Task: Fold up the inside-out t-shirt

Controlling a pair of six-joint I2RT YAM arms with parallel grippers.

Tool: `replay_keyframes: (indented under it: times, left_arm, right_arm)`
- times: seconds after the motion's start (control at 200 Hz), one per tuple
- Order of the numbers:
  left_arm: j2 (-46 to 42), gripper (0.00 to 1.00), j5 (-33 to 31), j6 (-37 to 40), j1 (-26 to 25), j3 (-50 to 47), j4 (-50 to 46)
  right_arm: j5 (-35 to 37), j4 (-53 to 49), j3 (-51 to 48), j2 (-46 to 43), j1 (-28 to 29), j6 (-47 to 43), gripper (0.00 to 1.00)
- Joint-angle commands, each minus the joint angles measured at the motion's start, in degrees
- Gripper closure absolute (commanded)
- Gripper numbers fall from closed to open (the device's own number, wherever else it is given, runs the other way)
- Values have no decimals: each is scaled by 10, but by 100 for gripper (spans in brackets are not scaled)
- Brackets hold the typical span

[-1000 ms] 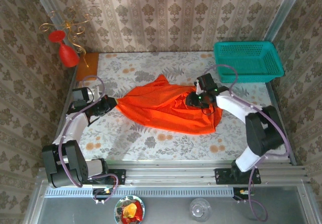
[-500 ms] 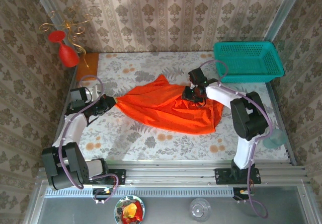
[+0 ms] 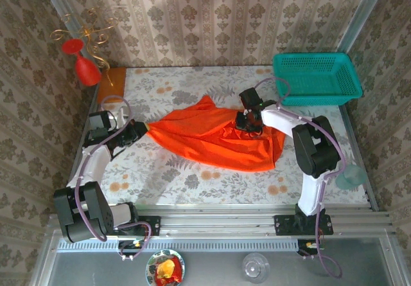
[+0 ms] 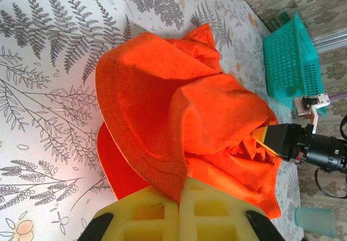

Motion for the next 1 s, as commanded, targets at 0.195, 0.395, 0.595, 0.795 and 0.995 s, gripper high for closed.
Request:
replay_keyframes:
  times: [0.195,0.395,0.595,0.795,0.995]
  left_arm:
    - [5,100,32,-39,24,97,25]
    - [23,100,48,-59,50,202,24]
    - [5,100,67,-75,82,210,31]
    - [-43,100,68,-54,67,64,28]
    - [-45,100,54,-81,46,-87,90]
  right_arm:
    - [23,-101,102,-133,-10,-45,100]
    - [83,-160,142,-276,-41,-87,100]
    - [174,-224,85,-445,-81,-114,100]
    - [159,-256,-142,-602,-82,-29,100]
    - [76,-238,-288,-622,-76,43,76]
